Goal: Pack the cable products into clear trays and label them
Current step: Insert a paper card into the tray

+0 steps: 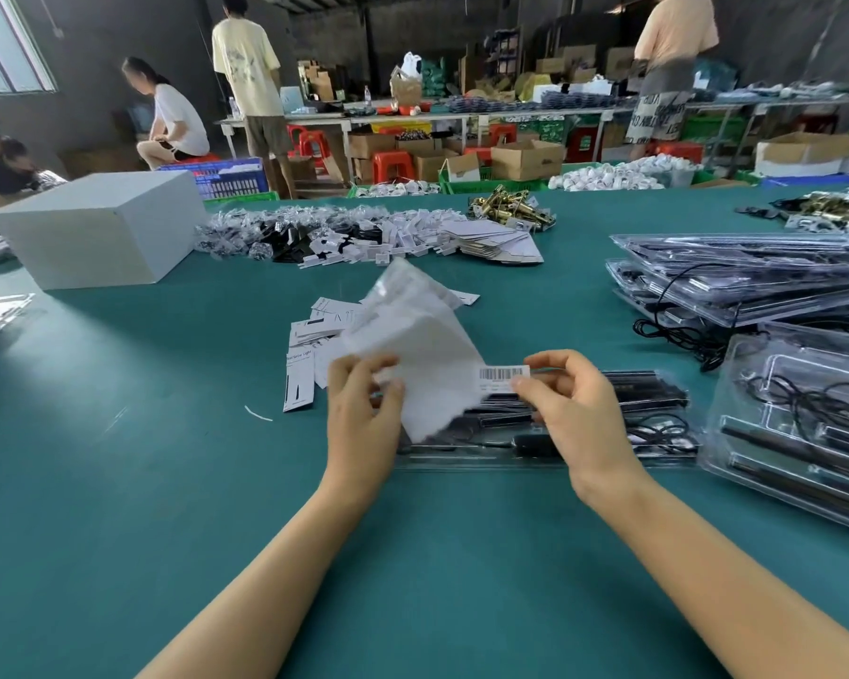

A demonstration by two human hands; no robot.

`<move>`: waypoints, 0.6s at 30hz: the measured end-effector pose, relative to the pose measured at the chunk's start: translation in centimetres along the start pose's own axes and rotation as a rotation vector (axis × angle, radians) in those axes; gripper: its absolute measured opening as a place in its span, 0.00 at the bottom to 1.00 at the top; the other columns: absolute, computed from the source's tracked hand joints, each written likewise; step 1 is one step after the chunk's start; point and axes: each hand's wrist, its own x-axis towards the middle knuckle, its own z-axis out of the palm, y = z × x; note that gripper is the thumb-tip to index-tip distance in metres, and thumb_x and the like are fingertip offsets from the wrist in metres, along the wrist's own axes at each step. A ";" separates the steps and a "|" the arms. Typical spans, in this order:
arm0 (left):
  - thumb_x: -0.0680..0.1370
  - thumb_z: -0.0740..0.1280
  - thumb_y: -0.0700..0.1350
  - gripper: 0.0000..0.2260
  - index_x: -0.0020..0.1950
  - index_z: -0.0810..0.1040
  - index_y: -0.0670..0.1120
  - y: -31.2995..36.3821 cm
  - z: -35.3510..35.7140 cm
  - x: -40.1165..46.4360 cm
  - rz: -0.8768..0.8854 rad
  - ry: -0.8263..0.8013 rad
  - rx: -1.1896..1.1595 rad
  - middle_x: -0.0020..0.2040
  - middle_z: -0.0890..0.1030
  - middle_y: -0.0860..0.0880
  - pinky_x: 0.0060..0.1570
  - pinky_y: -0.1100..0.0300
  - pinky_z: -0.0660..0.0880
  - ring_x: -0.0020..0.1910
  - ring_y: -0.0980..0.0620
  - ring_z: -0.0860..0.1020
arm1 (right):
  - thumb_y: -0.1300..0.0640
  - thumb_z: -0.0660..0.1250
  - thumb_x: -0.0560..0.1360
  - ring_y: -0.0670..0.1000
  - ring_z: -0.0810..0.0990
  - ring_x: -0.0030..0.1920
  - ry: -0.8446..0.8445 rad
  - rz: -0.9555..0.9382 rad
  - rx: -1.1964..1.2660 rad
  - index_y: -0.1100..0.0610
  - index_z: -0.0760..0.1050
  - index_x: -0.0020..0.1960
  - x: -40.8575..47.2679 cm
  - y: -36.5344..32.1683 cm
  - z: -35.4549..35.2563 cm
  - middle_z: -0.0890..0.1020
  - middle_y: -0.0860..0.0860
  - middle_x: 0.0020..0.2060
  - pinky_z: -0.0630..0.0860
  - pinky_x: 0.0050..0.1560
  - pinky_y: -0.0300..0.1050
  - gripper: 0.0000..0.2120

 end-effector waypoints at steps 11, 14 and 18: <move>0.75 0.70 0.40 0.25 0.70 0.66 0.45 -3.0 -1.3 2.4 -0.189 -0.050 0.055 0.61 0.62 0.52 0.48 0.75 0.71 0.47 0.58 0.78 | 0.62 0.73 0.70 0.39 0.77 0.30 -0.126 0.126 -0.153 0.54 0.76 0.42 0.3 -0.5 2.6 0.82 0.49 0.35 0.69 0.29 0.30 0.06; 0.73 0.73 0.39 0.30 0.71 0.64 0.44 -3.3 -1.3 2.5 -0.167 -0.113 0.070 0.59 0.62 0.53 0.56 0.62 0.71 0.53 0.50 0.77 | 0.61 0.72 0.70 0.47 0.80 0.37 -0.149 0.117 -0.234 0.54 0.75 0.43 0.2 0.2 4.7 0.82 0.50 0.37 0.75 0.38 0.40 0.07; 0.71 0.74 0.39 0.30 0.70 0.65 0.45 -3.6 -1.4 2.6 -0.164 -0.143 0.086 0.59 0.62 0.53 0.56 0.61 0.70 0.53 0.50 0.76 | 0.58 0.70 0.72 0.47 0.79 0.40 -0.137 0.049 -0.359 0.50 0.73 0.43 -0.2 1.3 6.0 0.81 0.49 0.38 0.71 0.38 0.38 0.06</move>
